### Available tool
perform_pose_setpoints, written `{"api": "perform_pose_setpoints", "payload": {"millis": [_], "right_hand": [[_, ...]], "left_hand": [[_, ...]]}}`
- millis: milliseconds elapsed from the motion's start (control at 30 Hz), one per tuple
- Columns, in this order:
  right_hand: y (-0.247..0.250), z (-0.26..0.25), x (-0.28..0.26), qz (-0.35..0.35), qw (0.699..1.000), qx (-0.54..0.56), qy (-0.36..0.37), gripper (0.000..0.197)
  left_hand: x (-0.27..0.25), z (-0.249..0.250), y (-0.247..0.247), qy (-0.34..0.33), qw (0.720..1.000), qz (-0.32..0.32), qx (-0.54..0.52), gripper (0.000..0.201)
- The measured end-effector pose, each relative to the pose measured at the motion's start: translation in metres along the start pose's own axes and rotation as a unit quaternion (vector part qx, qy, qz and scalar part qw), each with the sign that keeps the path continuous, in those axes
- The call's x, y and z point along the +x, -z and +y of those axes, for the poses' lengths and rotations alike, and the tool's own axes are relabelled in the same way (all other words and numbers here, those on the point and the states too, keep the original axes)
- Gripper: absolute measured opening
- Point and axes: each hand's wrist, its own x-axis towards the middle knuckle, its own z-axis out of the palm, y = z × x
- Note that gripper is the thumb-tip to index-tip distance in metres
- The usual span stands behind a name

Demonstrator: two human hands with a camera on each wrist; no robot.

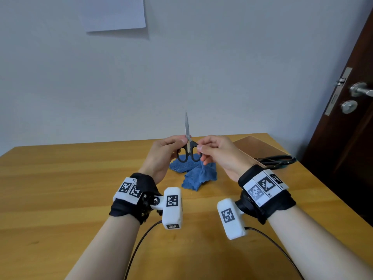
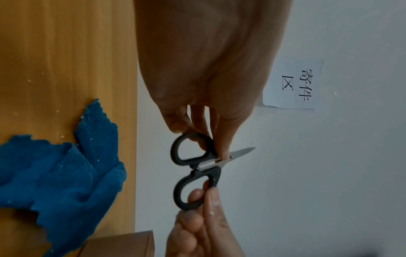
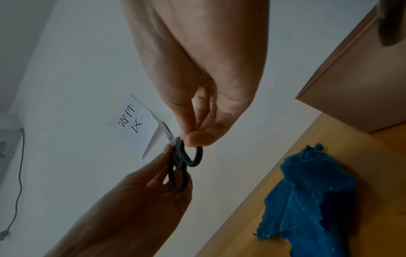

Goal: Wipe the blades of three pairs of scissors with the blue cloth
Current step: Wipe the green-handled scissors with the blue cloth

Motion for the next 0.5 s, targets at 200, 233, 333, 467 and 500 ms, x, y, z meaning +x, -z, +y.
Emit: {"api": "perform_pose_setpoints", "payload": {"millis": [200, 233, 333, 467, 500], "right_hand": [[0.001, 0.0, -0.004, 0.035, 0.999, -0.01, -0.009, 0.012], [0.001, -0.002, -0.004, 0.049, 0.999, -0.006, -0.013, 0.013], [0.007, -0.007, -0.003, 0.089, 0.996, -0.005, -0.03, 0.012], [0.025, -0.011, -0.008, 0.112, 0.993, -0.001, -0.039, 0.013], [0.031, -0.012, -0.01, 0.124, 0.991, 0.009, -0.042, 0.014]], "left_hand": [[0.005, 0.003, -0.003, 0.021, 1.0, 0.0, 0.006, 0.023], [0.006, 0.003, -0.006, 0.023, 1.0, -0.001, 0.006, 0.024], [0.009, 0.001, -0.022, 0.023, 1.0, 0.007, -0.005, 0.023], [0.013, 0.002, -0.052, 0.002, 1.0, -0.012, -0.014, 0.02], [0.015, 0.003, -0.06, -0.008, 1.0, -0.023, 0.001, 0.015]]}}
